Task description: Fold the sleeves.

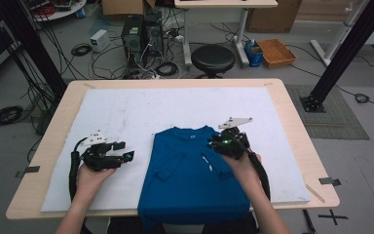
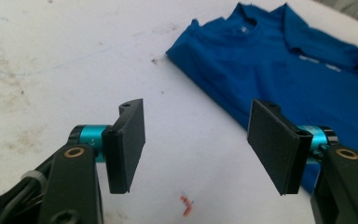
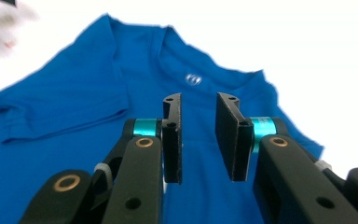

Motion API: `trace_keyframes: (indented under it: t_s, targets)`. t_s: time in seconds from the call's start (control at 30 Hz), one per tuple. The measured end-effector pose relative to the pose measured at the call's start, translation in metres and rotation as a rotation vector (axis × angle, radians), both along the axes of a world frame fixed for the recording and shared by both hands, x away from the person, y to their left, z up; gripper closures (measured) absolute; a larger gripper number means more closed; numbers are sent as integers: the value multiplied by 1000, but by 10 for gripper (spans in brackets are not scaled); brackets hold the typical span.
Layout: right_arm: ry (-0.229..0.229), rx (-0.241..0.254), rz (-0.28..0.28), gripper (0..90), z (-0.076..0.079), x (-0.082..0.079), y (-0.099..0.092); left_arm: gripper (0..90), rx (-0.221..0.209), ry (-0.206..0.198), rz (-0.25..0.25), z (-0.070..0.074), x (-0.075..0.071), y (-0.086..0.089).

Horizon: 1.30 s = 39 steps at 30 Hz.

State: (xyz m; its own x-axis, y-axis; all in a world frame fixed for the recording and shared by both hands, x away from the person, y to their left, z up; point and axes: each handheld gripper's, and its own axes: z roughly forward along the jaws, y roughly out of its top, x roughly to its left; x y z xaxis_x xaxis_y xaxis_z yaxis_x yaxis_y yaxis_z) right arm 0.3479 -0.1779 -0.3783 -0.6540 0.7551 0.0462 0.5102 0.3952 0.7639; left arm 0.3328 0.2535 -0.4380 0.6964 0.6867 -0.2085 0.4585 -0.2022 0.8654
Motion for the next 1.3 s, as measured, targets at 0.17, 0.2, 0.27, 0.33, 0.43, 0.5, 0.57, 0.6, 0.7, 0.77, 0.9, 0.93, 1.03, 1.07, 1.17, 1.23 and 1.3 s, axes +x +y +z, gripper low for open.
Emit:
trace_keyframes:
  t_s: [0.17, 0.2, 0.27, 0.33, 0.43, 0.5, 0.57, 0.6, 0.7, 0.77, 0.9, 0.93, 1.03, 1.07, 1.17, 1.23, 1.3]
  targets:
    - [-36, 48, -23, 654, 3, 2, -24, 345, 8, 4, 23, 6, 0, -8]
    - [-48, 56, -26, 640, 4, 2, -29, 345, 4, 5, 25, 7, 0, -10]
    - [-72, 82, -42, 546, 5, 3, -43, 336, 4, 1, 28, 10, 1, -13]
    - [-86, 89, -46, 490, 5, 4, -48, 336, 3, 1, 32, 13, 3, -17]
    - [-96, 99, -47, 434, 6, 5, -58, 337, 18, -2, 32, 21, 7, -27]
    - [-110, 97, -43, 398, 5, 5, -62, 340, 35, -15, 18, 26, 9, -32]
    - [-106, 103, -51, 363, 5, 6, -67, 340, 64, -37, -3, 34, 13, -41]
    - [-106, 103, -51, 363, 5, 6, -67, 342, 64, -37, -3, 34, 13, -41]
    - [-108, 113, -65, 305, 5, 9, -75, 344, 91, -85, 25, 43, 13, -51]
    - [-107, 125, -70, 281, 6, 11, -83, 344, 105, -96, 33, 47, 12, -56]
    - [-97, 167, -113, 252, 9, 15, -97, 344, 79, -108, 31, 49, 10, -54]
    - [-95, 171, -117, 252, 9, 15, -100, 343, 64, -114, 32, 50, 9, -52]
    - [-99, 177, -138, 253, 9, 14, -106, 338, 43, -128, 55, 49, 8, -49]
    - [-99, 177, -138, 253, 9, 14, -106, 338, 41, -131, 58, 48, 8, -49]
    - [-95, 174, -167, 260, 8, 14, -111, 336, 47, -120, 52, 46, 9, -47]
    - [-94, 176, -165, 260, 7, 15, -112, 336, 46, -116, 53, 45, 9, -46]
    - [-95, 182, -160, 260, 7, 15, -113, 336, 36, -118, 54, 46, 8, -44]
